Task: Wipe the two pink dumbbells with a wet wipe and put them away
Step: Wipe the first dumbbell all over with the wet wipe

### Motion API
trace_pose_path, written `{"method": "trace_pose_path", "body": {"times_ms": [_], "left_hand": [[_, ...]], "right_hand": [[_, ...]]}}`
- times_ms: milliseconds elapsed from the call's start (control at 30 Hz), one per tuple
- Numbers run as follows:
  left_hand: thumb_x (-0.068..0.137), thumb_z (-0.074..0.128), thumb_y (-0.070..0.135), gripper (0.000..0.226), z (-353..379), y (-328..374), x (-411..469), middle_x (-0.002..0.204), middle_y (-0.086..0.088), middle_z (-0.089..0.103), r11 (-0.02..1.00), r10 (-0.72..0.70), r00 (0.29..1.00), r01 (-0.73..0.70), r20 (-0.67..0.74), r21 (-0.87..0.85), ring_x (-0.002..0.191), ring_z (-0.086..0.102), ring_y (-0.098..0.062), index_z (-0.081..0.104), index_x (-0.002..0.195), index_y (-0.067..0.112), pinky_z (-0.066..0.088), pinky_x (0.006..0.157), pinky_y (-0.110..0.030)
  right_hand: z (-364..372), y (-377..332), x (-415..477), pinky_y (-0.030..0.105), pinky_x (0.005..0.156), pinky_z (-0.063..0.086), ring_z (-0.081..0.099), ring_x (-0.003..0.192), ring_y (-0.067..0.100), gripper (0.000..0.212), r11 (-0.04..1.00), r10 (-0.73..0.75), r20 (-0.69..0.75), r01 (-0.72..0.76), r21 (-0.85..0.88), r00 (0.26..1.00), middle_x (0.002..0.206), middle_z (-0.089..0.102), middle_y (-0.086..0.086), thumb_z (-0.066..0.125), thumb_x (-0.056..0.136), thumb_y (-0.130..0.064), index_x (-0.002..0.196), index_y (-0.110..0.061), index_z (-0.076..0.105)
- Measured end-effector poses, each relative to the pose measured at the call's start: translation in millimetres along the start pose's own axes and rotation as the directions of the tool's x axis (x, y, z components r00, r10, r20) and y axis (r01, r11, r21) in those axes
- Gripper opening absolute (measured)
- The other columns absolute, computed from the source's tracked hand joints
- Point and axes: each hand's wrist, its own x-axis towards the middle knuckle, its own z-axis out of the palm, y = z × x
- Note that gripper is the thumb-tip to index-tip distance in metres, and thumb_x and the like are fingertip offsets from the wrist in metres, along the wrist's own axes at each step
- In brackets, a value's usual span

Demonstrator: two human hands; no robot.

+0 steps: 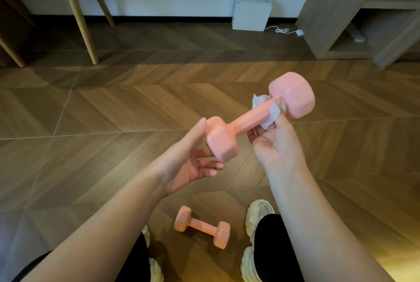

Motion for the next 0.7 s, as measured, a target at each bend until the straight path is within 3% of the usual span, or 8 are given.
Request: {"method": "trace_pose_path", "body": {"times_ms": [100,200,300,400,500,600,667,700], "left_hand": [[0.079,0.062,0.05,0.06,-0.4,-4.5,0.8,0.102,-0.015,0.062,0.99,0.094,0.994,-0.087,-0.06,0.112,0.071,0.065,-0.021,0.052,0.131,0.02,0.057,0.065,-0.034],[0.08,0.069,0.046,0.06,-7.5,-7.4,0.3,0.117,-0.008,0.064,0.932,0.273,0.958,-0.241,-0.09,0.271,0.097,0.069,-0.023,0.05,0.135,0.03,0.059,0.076,-0.039],[0.078,0.074,0.038,0.067,-10.1,-7.0,-0.2,0.12,-0.001,0.062,0.835,0.412,0.908,-0.346,-0.069,0.427,0.107,0.065,-0.01,0.047,0.139,0.028,0.061,0.078,-0.042],[0.08,0.071,0.036,0.067,-7.8,-9.1,-0.4,0.122,0.002,0.059,0.803,0.43,0.899,-0.342,-0.078,0.489,0.106,0.063,-0.002,0.044,0.14,0.026,0.062,0.079,-0.044],[0.08,0.069,0.038,0.062,-6.9,-12.7,-1.3,0.123,0.002,0.058,0.817,0.421,0.902,-0.332,-0.094,0.472,0.11,0.061,-0.008,0.045,0.136,0.028,0.061,0.08,-0.043],[0.075,0.072,0.039,0.06,-7.1,-9.9,-4.3,0.122,-0.004,0.059,0.858,0.386,0.918,-0.321,-0.09,0.401,0.109,0.064,-0.019,0.046,0.129,0.033,0.06,0.073,-0.034],[0.068,0.072,0.046,0.066,-9.7,-5.7,-5.0,0.12,-0.01,0.061,0.886,0.362,0.927,-0.31,-0.097,0.346,0.103,0.067,-0.023,0.047,0.128,0.033,0.058,0.072,-0.034],[0.066,0.071,0.048,0.07,-11.0,-3.2,-5.2,0.12,-0.013,0.061,0.898,0.353,0.93,-0.306,-0.102,0.317,0.099,0.067,-0.024,0.048,0.129,0.031,0.057,0.072,-0.034]], "right_hand": [[-0.1,3.2,0.3,0.033,0.083,0.054,0.07,0.096,0.016,0.028,1.0,0.019,0.02,-0.019,-0.017,1.0,0.107,0.075,0.006,0.065,0.092,-0.033,0.114,-0.015,0.067],[0.3,11.3,-2.7,0.037,0.093,0.051,0.068,0.102,0.016,0.025,0.998,0.039,0.027,-0.038,-0.057,0.999,0.114,0.072,0.005,0.06,0.094,-0.035,0.112,-0.018,0.066],[-1.4,31.1,-12.7,0.034,0.091,0.052,0.067,0.097,0.014,0.026,0.978,0.057,0.048,-0.046,-0.204,0.997,0.108,0.074,0.002,0.059,0.096,-0.032,0.114,-0.016,0.069],[-1.4,46.6,-22.1,0.041,0.095,0.055,0.07,0.102,0.021,0.026,0.953,0.074,0.002,-0.07,-0.295,0.997,0.107,0.075,0.007,0.063,0.093,-0.03,0.112,-0.014,0.07],[0.0,47.0,-23.6,0.042,0.098,0.054,0.071,0.099,0.02,0.02,0.939,0.046,0.007,-0.041,-0.342,0.999,0.099,0.077,0.004,0.066,0.09,-0.029,0.102,-0.015,0.073],[-0.3,42.7,-25.6,0.04,0.098,0.053,0.072,0.094,0.015,0.026,0.929,0.024,0.103,0.016,-0.369,0.994,0.098,0.078,0.002,0.068,0.084,-0.033,0.102,-0.014,0.073],[-3.0,37.3,-25.9,0.041,0.1,0.051,0.07,0.102,0.018,0.035,0.92,0.043,0.207,0.042,-0.391,0.977,0.107,0.075,0.005,0.066,0.078,-0.039,0.102,-0.013,0.073],[-4.2,33.6,-25.4,0.041,0.1,0.05,0.067,0.107,0.02,0.029,0.909,0.066,0.271,0.054,-0.413,0.96,0.113,0.073,0.006,0.064,0.082,-0.039,0.093,-0.014,0.073]]}}
